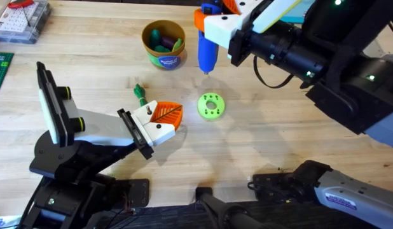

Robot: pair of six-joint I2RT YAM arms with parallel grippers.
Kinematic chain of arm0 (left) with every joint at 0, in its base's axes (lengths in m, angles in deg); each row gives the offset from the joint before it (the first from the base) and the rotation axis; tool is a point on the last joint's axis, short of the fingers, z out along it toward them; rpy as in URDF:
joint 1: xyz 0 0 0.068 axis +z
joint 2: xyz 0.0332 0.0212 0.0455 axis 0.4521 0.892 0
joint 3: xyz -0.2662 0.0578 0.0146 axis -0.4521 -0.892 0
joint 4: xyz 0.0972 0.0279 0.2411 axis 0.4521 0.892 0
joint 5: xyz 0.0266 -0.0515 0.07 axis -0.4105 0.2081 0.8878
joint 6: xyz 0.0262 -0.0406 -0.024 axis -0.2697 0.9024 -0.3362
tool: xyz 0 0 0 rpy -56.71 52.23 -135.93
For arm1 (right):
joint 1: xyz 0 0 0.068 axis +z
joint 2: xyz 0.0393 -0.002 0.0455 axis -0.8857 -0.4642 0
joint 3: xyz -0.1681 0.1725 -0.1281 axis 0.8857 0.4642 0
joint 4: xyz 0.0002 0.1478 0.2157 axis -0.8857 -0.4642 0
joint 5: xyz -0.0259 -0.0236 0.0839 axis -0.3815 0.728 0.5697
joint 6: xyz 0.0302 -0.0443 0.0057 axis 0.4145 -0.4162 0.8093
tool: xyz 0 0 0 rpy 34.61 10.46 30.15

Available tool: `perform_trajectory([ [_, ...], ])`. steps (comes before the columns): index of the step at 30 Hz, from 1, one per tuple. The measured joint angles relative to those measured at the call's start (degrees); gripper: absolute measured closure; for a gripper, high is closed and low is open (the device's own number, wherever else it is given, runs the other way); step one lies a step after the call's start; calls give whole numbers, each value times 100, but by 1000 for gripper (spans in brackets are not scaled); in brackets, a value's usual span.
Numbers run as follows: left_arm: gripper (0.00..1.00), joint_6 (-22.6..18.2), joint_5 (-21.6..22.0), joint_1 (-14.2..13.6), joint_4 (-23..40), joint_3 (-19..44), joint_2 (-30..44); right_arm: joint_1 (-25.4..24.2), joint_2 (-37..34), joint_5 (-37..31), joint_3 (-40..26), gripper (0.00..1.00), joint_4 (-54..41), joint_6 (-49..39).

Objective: Pick up the gripper from the table and insert it into the empty holder that is missing its gripper. Then pick up a screw, insert it into the mounting hole, and use the screwdriver to tighten it. Finally, clean up the table by picking up the vegetable and placing it into the bucket.

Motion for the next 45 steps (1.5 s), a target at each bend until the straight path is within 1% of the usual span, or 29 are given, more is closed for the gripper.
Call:
perform_trajectory([
  [4,990,-1,-2,1,2,0,0,0,-40,-13,12,894,-228,-15],
  [7,990,1,-2,1,2,0,0,8,-75,-255,20,892,-597,-248],
  [9,990,0,-2,1,2,0,0,11,-77,-674,22,893,-1080,-533],
  [14,990,1,-1,1,2,0,0,-30,-256,-2064,35,893,-2526,-1403],
  [16,990,1,-1,1,2,0,0,-105,-426,-2465,43,894,-3003,-1779],
  [18,990,1,-2,1,2,0,0,-219,-649,-2754,63,893,-3210,-2107],
  [22,990,0,-1,1,2,0,0,-475,-1165,-3061,71,892,-3029,-2474],
  [29,990,1,0,1,2,0,0,-772,-2004,-3234,72,893,-2648,-2768],
  [34,990,1,26,1,2,0,0,-819,-2592,-3302,72,893,-2140,-2913],
  [38,990,0,91,1,2,0,0,-762,-2737,-3338,72,887,-2038,-2989],
  [39,990,0,105,1,2,0,0,-741,-2738,-3335,72,821,-2044,-3002],
  [41,990,0,129,1,3,0,0,-685,-2736,-3327,72,585,-2032,-3009],
  [44,990,1,152,1,5,0,0,-562,-2736,-3322,70,144,-2103,-3009],
  [45,990,1,153,1,6,0,0,-511,-2736,-3354,69,42,-2136,-3014],
])
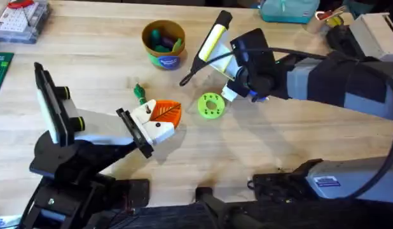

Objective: Pick up the gripper from the table and insert it into the empty holder that is missing its gripper. Then pick up a screw, insert it into the mounting hole, and use the screwdriver to tighten it. Finally, clean up the table by picking up the vegetable and placing it into the bucket.

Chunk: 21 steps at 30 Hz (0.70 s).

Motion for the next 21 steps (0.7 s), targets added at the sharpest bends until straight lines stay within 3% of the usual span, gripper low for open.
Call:
perform_trajectory([
  [9,990,-1,0,0,-1,0,0,510,367,-477,-6,5,-132,674],
  [16,990,0,0,0,-1,0,0,575,1639,-574,-6,5,-229,1353],
  [21,990,0,0,0,-1,0,0,664,2533,-613,-8,6,-464,2344],
])
